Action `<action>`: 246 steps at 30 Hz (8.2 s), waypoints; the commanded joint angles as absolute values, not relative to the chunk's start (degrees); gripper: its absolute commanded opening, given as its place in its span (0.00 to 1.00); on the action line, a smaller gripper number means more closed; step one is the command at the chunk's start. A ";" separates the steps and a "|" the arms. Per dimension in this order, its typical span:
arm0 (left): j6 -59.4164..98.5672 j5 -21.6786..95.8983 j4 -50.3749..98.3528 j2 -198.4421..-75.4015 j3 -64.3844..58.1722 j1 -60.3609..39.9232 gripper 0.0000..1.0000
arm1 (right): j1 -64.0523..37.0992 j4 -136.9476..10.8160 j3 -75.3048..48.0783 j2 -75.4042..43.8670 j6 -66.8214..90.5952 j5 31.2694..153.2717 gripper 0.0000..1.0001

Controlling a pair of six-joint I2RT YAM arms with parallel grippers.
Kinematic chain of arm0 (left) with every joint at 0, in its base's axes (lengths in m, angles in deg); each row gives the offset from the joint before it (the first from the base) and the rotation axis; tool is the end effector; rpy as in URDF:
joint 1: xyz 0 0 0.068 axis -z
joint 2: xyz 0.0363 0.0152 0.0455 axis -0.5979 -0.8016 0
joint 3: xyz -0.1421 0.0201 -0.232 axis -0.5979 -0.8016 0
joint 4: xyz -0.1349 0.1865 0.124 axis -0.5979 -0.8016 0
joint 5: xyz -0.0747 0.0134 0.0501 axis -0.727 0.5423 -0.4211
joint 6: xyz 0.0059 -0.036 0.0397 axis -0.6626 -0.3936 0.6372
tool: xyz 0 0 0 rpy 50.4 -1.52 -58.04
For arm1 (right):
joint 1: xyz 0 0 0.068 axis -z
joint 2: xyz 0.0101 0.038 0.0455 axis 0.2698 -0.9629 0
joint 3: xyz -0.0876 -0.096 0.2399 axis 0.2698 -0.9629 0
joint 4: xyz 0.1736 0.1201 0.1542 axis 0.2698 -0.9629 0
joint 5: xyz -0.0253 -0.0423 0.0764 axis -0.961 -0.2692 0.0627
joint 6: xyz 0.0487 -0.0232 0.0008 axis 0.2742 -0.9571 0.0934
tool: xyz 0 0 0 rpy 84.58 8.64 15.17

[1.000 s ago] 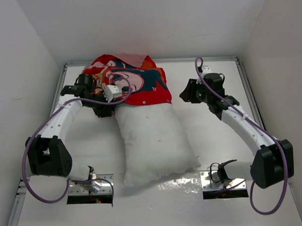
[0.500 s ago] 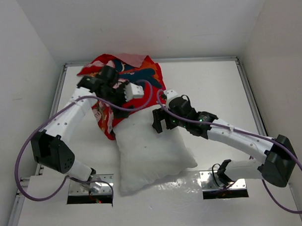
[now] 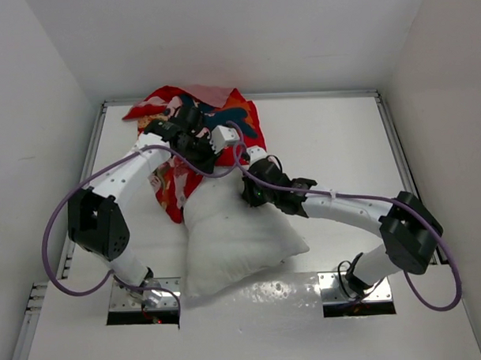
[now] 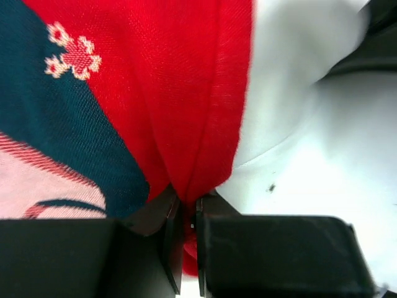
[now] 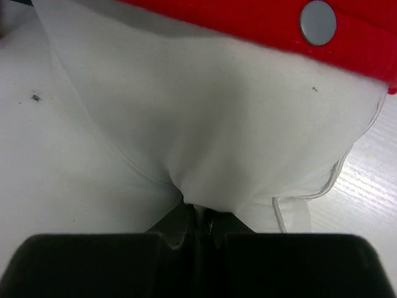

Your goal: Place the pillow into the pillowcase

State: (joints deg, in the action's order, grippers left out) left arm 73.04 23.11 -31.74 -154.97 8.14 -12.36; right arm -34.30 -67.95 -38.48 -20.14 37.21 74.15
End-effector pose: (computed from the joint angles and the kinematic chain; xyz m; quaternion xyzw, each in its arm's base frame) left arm 0.2996 -0.1505 0.2975 0.5589 0.7761 -0.1517 0.2496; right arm 0.2096 0.2392 0.2163 -0.1018 0.8982 0.2130 0.3708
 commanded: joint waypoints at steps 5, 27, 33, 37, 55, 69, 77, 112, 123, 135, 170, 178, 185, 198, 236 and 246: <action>73.60 8.03 -35.41 -152.75 20.78 -12.11 0.00 | -34.89 -59.59 -33.53 -19.61 32.06 73.93 0.00; 91.10 -9.21 -53.61 -155.56 31.17 0.01 0.00 | -24.44 -47.87 -9.32 -41.02 63.00 21.62 0.00; 92.07 -3.06 -50.55 -153.89 23.44 -3.22 0.06 | -20.47 -61.77 -5.21 -46.23 61.82 31.43 0.25; 86.01 -3.77 -43.52 -154.50 17.02 -14.89 0.51 | -20.30 -54.83 -18.19 -39.73 47.45 47.43 0.99; 62.11 11.14 -24.09 -146.16 0.04 -27.20 0.70 | -25.82 -81.46 -18.25 -17.21 4.86 65.67 0.82; 58.40 11.27 -23.02 -143.87 -4.69 -44.45 0.71 | -43.15 -89.80 8.84 -47.79 -7.75 55.36 0.99; 72.94 14.77 -25.75 -144.66 -10.84 -36.50 0.62 | -44.03 -85.49 0.31 -45.79 -7.07 55.18 0.99; 104.32 2.39 -23.09 -132.53 -16.73 -23.98 0.65 | -7.91 -79.87 -20.70 -16.07 14.83 88.86 0.99; 121.58 22.50 -15.24 -139.30 -29.55 -14.23 0.62 | -7.73 -82.69 -16.47 -20.03 15.18 83.05 0.99; 117.90 27.26 -11.16 -153.97 -24.13 -13.69 0.64 | -7.20 -82.77 -17.27 -19.85 13.95 81.99 0.99; 117.19 20.48 -34.10 -144.93 -18.93 -31.62 0.00 | -20.64 -76.80 -26.39 -24.71 38.45 94.92 0.00; 121.68 25.24 -32.34 -143.78 -23.51 -36.02 0.00 | -14.43 -80.85 -25.00 -22.14 32.49 92.87 0.35; 122.56 26.65 -32.08 -143.61 -24.30 -36.02 0.00 | -4.30 -72.93 -16.58 -32.84 31.98 101.85 0.62; 122.12 27.53 -33.31 -142.73 -24.65 -36.02 0.00 | -5.00 -58.43 -14.28 -41.12 36.54 112.05 0.79; 91.15 4.62 -41.40 -135.24 5.26 -36.10 0.00 | -4.12 -61.51 -26.33 -11.26 39.43 102.30 0.00; 40.68 -9.46 -14.53 -154.22 45.11 -47.43 0.00 | 11.86 -50.87 -5.52 -17.46 60.08 103.44 0.00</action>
State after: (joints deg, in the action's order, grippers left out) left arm 61.42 -1.87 -31.94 -150.83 37.89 -43.33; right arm 6.35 -62.44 -13.41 -14.54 49.41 103.13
